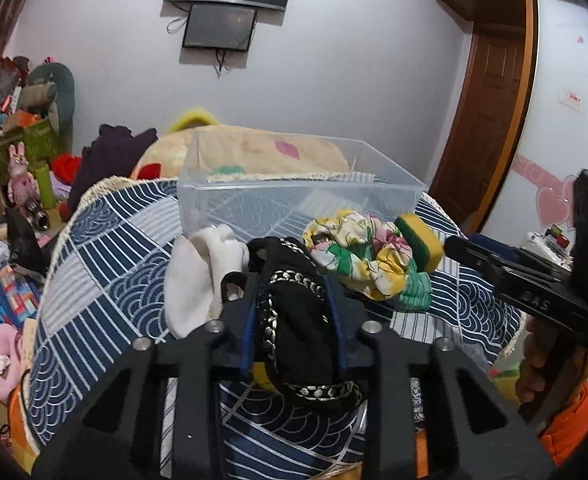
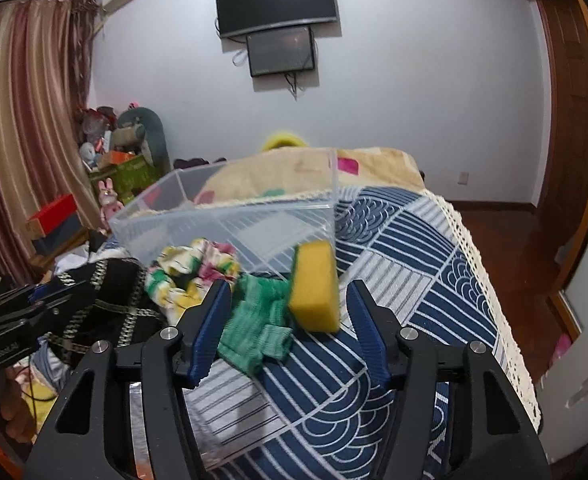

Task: Organize soft objects
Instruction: 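Grasp the yellow sponge with the right gripper while the left gripper grasps the black chain bag, then lower the sponge into the clear box with the right gripper while the left drops the black bag in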

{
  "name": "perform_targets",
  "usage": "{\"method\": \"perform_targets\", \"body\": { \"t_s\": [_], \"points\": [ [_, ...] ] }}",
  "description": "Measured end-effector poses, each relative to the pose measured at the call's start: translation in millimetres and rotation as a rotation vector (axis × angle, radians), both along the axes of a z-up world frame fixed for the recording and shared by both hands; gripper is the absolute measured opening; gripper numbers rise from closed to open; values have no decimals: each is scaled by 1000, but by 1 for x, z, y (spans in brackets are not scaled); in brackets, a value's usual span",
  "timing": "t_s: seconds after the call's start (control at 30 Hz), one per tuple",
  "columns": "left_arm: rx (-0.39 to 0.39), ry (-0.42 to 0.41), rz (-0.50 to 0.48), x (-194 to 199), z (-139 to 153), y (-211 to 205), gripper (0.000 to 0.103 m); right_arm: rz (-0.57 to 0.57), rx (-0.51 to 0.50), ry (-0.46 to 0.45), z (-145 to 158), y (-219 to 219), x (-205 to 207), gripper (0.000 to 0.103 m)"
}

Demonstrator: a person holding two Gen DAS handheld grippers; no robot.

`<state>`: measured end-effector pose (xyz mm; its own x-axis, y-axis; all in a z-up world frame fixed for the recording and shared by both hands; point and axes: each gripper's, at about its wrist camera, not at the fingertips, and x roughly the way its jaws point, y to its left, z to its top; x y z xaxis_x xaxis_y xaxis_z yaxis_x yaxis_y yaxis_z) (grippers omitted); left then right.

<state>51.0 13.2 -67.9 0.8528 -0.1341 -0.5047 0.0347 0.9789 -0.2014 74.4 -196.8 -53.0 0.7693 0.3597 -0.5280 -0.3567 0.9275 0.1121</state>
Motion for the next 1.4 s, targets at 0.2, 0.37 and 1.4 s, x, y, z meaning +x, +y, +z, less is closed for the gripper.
{"method": "perform_targets", "body": {
  "t_s": [0.2, 0.37, 1.4],
  "points": [
    [8, -23, -26, -2, -1, -7, 20, -11, -5, 73, -12, 1, 21, 35],
    [0, -30, -22, -3, 1, -6, 17, -22, 15, 100, -20, -1, 25, 26],
    [8, -217, -24, 14, 98, 5, 14, 13, 83, -80, 46, -8, -4, 21]
  ]
}}
